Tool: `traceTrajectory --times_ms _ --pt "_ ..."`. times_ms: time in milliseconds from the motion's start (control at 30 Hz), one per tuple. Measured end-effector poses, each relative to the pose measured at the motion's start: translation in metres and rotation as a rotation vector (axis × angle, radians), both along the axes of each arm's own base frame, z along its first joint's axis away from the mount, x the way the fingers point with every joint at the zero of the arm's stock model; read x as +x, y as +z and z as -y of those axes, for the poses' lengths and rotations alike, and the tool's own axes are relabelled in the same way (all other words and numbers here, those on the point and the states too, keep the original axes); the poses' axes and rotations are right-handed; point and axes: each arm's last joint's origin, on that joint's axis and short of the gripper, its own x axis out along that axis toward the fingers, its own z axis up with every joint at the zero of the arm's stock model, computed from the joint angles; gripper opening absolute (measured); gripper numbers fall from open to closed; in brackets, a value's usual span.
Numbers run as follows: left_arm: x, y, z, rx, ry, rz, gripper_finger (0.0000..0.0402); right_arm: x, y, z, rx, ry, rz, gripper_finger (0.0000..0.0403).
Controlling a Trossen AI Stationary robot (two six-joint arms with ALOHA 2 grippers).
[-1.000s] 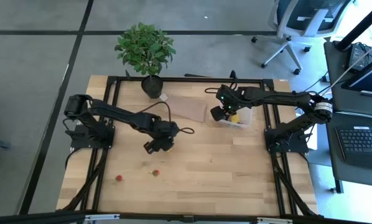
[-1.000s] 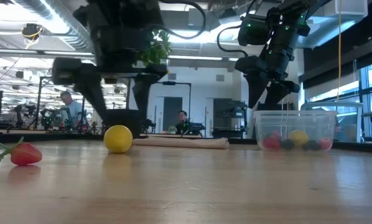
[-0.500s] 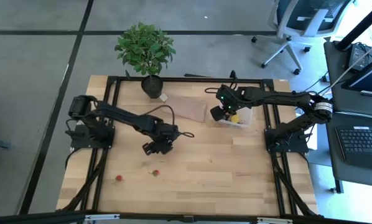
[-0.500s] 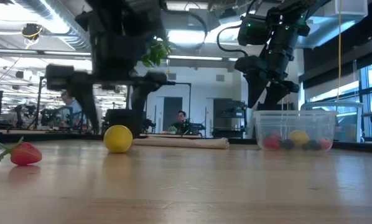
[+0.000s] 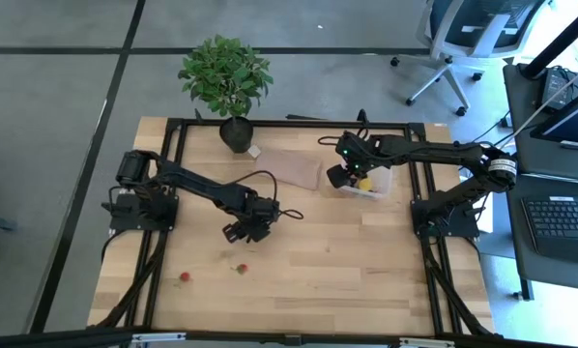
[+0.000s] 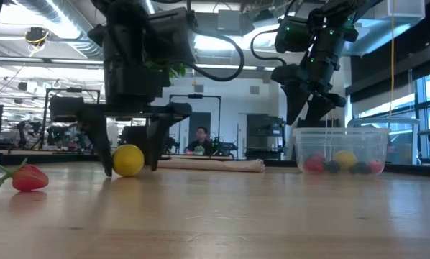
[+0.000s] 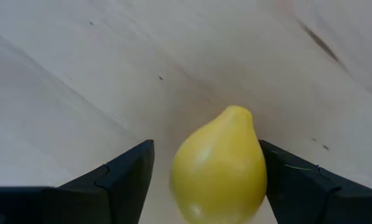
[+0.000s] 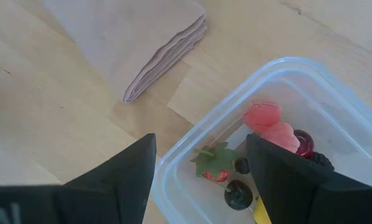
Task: Pick and placing Produce into tupperware
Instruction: Put the yellow lemon into the transparent container
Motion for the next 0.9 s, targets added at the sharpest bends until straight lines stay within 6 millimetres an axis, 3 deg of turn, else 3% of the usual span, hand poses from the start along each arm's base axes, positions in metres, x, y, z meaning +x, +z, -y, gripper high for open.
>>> traceTrajectory --times_ms 333,667,767,900 --pt "0.000 0.000 -0.005 0.014 0.018 -0.001 0.0218 0.000 0.000 0.000 -0.001 0.003 0.000 0.0249" --pt "0.002 0.000 -0.003 0.018 0.040 0.016 0.0208 0.000 0.000 0.000 -0.001 0.004 0.000 0.0249" --pt "0.002 0.002 -0.005 0.045 0.100 0.027 0.0203 0.001 0.000 -0.002 0.060 0.011 0.032 0.0249" --pt "0.006 0.015 -0.019 0.038 0.222 0.075 0.0200 0.012 0.005 -0.004 0.208 0.095 0.199 0.0249"
